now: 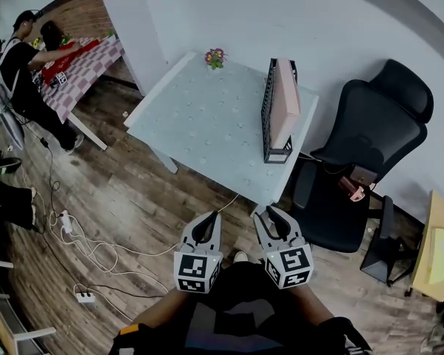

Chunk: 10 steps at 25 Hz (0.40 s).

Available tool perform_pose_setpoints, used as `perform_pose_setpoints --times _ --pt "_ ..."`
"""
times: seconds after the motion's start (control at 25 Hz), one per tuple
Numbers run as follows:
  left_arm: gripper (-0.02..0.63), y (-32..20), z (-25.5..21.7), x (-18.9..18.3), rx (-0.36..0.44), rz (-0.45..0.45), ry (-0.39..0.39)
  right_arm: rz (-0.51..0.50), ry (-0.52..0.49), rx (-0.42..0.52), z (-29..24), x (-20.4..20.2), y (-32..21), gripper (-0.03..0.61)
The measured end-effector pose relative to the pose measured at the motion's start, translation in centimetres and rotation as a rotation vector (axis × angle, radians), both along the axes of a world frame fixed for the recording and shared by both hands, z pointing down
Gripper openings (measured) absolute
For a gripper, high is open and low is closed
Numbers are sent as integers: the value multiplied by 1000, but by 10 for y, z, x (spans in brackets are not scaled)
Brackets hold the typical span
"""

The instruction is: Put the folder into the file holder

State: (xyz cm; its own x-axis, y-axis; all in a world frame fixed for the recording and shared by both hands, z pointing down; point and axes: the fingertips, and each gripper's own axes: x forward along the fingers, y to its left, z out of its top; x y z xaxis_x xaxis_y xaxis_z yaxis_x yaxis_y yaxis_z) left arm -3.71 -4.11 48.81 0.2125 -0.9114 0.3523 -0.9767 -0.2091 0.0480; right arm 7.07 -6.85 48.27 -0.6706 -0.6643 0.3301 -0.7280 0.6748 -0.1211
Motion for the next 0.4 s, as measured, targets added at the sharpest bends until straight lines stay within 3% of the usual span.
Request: perform_pose_setpoints --times 0.4 --pt "8 4 -1 -9 8 -10 2 4 6 4 0 -7 2 129"
